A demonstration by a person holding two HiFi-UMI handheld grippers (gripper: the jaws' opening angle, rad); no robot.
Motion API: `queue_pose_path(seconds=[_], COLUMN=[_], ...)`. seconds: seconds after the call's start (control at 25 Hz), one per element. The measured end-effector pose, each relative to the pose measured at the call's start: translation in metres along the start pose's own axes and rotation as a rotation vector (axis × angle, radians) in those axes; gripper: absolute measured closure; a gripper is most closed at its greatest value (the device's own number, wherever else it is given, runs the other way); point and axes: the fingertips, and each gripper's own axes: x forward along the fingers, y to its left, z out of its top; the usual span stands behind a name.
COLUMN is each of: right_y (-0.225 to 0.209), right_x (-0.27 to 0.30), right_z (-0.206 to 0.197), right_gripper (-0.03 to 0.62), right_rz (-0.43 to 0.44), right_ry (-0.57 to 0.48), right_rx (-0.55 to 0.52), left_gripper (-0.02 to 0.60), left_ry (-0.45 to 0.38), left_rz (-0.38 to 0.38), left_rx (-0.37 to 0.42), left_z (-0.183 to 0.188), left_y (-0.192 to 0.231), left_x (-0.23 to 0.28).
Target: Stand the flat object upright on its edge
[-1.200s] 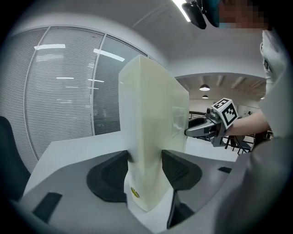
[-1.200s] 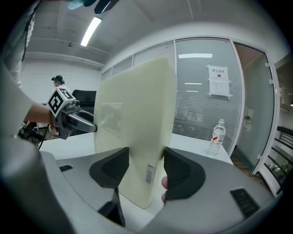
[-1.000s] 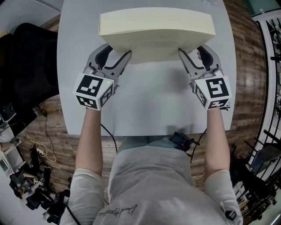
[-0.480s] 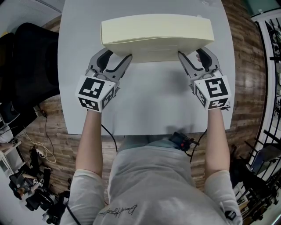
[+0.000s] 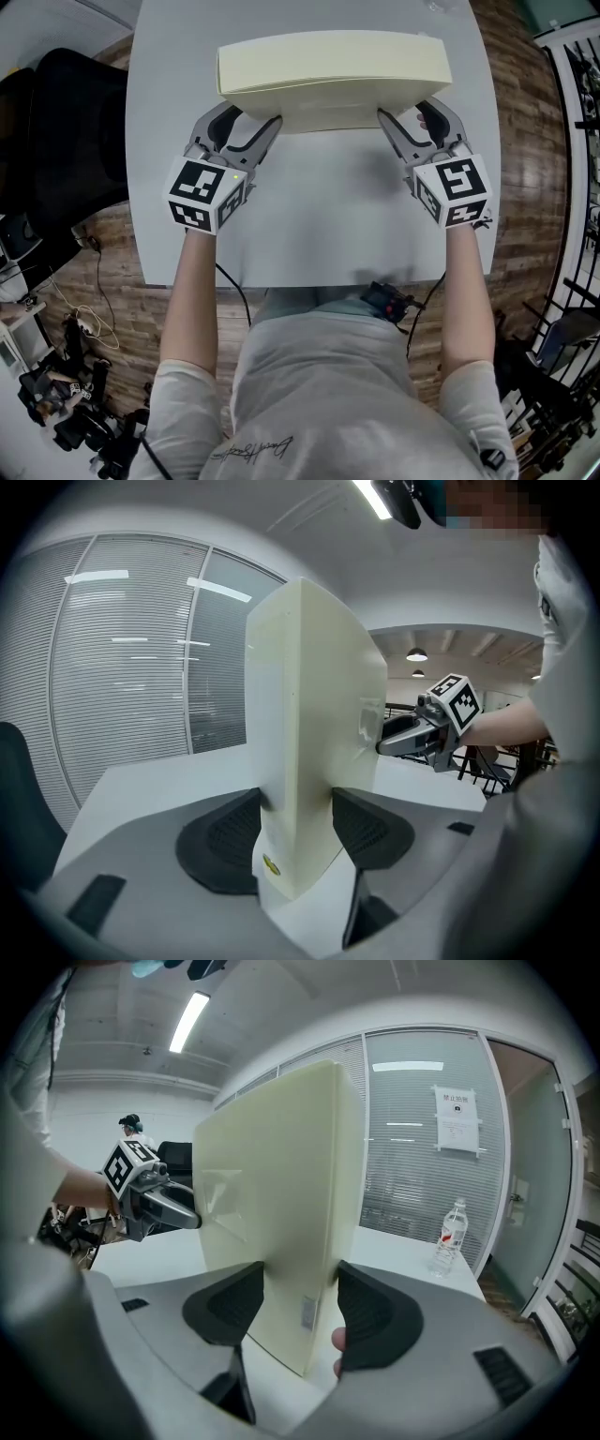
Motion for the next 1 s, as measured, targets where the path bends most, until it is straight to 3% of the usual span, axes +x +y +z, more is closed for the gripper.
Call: queue_pose_path(seconds=[0.68,1.0], right_y=[0.0043,0.0007], right_x=[0.0016,0.0021], right_z=[0.0046,0.0028], right_gripper=[0.313,0.313], right_rz=[0.046,0.029], right_ry=[0.009,0.022], right_rx=[-0.016,-0.037], left_gripper=[0.307,0.29], left_ry=[0.0,-0.001], left_rz=[-0.03,-0.023], left_rx=[-0.013,-0.012], left_z=[0.0057,0.0069], left_y=[-0.0022,-0.0029], left_x=[0.0014,0.0044])
